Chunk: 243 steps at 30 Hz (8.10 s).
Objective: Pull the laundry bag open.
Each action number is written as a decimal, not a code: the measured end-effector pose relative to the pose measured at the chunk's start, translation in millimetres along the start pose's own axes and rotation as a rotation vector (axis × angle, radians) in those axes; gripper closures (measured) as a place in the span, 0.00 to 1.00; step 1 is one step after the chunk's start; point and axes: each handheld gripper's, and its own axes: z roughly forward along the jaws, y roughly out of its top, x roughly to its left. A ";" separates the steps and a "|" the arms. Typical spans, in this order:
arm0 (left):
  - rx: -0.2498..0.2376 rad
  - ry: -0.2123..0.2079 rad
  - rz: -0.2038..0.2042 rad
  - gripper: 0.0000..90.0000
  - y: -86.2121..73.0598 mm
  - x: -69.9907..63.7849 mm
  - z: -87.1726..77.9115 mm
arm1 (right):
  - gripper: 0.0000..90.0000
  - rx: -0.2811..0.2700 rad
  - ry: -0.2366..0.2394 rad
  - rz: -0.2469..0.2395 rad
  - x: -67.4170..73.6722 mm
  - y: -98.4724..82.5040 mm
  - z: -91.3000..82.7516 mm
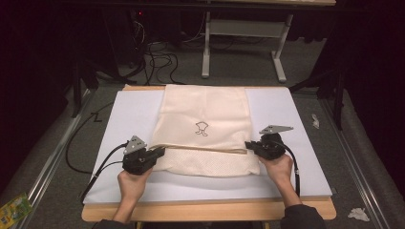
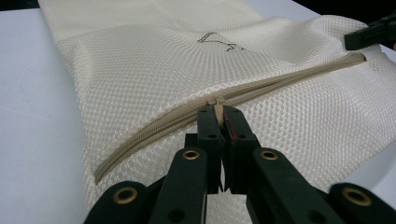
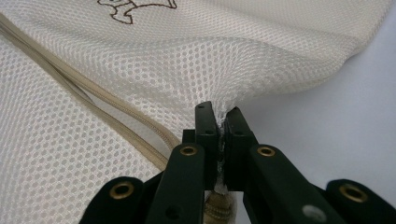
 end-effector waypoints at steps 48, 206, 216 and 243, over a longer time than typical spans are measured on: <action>0.015 0.082 -0.060 0.97 -18.8 28.4 -28.2 | 0.98 0.001 -0.027 0.012 -9.5 -5.4 -5.2; -0.034 0.312 -0.108 0.53 -15.5 92.3 -2.9 | 0.63 -0.180 -0.206 0.229 -88.6 -57.4 -44.0; -0.028 0.321 -0.124 0.51 -21.4 99.7 2.3 | 0.63 -0.174 -0.225 0.248 -91.0 -57.5 -39.3; -0.045 0.373 -0.151 0.49 -33.4 111.6 6.4 | 0.62 -0.154 -0.286 0.197 -86.6 -57.3 -23.5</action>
